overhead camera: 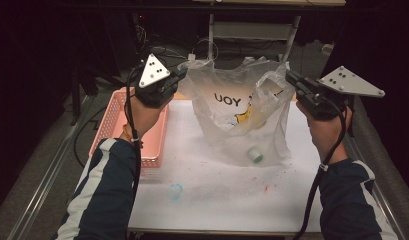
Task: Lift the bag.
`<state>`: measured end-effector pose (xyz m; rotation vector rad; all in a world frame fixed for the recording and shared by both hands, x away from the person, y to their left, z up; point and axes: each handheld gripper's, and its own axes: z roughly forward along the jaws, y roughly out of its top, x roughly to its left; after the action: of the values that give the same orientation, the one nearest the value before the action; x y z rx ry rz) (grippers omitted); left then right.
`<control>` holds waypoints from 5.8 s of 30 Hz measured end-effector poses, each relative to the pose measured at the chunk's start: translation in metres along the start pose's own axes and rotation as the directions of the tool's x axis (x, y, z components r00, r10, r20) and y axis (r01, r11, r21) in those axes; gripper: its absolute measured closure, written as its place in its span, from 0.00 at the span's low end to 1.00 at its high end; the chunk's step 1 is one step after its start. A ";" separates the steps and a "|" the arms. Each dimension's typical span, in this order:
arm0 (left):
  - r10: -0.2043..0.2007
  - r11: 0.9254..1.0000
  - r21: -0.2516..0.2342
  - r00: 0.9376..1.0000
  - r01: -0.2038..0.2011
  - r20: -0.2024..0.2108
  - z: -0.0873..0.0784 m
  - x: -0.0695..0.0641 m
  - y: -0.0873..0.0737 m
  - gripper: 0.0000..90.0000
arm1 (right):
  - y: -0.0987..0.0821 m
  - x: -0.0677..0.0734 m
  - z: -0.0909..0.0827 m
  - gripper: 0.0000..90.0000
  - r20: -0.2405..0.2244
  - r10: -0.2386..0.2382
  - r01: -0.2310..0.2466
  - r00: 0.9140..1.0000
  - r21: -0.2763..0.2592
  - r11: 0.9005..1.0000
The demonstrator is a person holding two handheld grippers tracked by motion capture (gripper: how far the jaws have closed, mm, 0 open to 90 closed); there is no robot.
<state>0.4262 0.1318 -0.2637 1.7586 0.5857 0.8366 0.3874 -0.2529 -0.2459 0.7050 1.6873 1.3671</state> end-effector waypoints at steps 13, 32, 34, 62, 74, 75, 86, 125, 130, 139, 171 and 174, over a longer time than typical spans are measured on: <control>-0.024 1.000 0.007 0.998 0.024 -0.066 0.060 -0.022 -0.016 0.78 | -0.037 -0.032 0.043 1.00 0.138 -0.074 0.051 0.988 0.166 0.985; -0.088 0.996 0.007 0.995 0.088 -0.050 0.049 -0.019 -0.034 0.33 | -0.087 -0.098 0.067 1.00 0.294 0.049 -0.146 0.955 0.317 0.937; -0.077 0.997 0.016 0.997 0.077 0.001 0.046 -0.032 -0.042 0.33 | -0.089 -0.099 0.069 1.00 0.295 0.039 -0.140 0.955 0.329 0.934; 0.038 0.982 0.173 0.977 -0.075 0.208 0.114 -0.128 -0.099 0.77 | -0.062 -0.070 0.044 0.52 0.238 0.044 -0.090 0.970 0.187 0.978; 0.015 0.986 0.159 0.988 -0.040 0.155 0.118 -0.116 -0.088 0.71 | -0.031 -0.023 0.001 0.41 0.102 -0.047 0.040 0.994 0.067 0.997; 0.020 0.986 0.159 0.988 -0.045 0.154 0.117 -0.115 -0.088 0.71 | -0.030 -0.019 -0.003 0.41 0.095 -0.057 0.051 0.994 0.063 0.997; 0.043 0.986 0.152 0.988 -0.066 0.147 0.111 -0.112 -0.082 0.71 | -0.014 -0.017 -0.024 0.34 0.117 -0.049 0.046 0.992 0.034 0.998; 0.190 0.972 0.124 0.977 -0.202 0.102 -0.062 -0.079 -0.130 0.19 | -0.127 0.054 -0.053 0.20 -0.117 -0.050 0.071 0.992 0.178 0.982; 0.193 0.969 0.136 0.977 -0.204 0.091 -0.072 -0.079 -0.140 0.19 | -0.136 0.057 -0.057 0.20 -0.131 -0.044 0.069 0.990 0.190 0.979; 0.172 0.970 0.165 0.984 -0.178 0.053 -0.087 -0.076 -0.163 0.19 | -0.154 0.062 -0.063 0.19 -0.131 -0.022 0.050 0.991 0.212 0.976; 0.099 0.948 0.298 0.994 -0.109 0.049 -0.126 -0.072 -0.215 0.19 | -0.197 0.083 -0.075 0.19 -0.167 -0.021 0.069 0.986 0.285 0.956; 0.103 0.948 0.297 0.993 -0.114 0.054 -0.127 -0.072 -0.215 0.19 | -0.195 0.083 -0.076 0.19 -0.167 -0.030 0.077 0.985 0.282 0.956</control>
<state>0.2837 0.2261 -0.4601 2.0954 0.6201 0.8201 0.2953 -0.2701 -0.4510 0.7191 2.0478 1.1776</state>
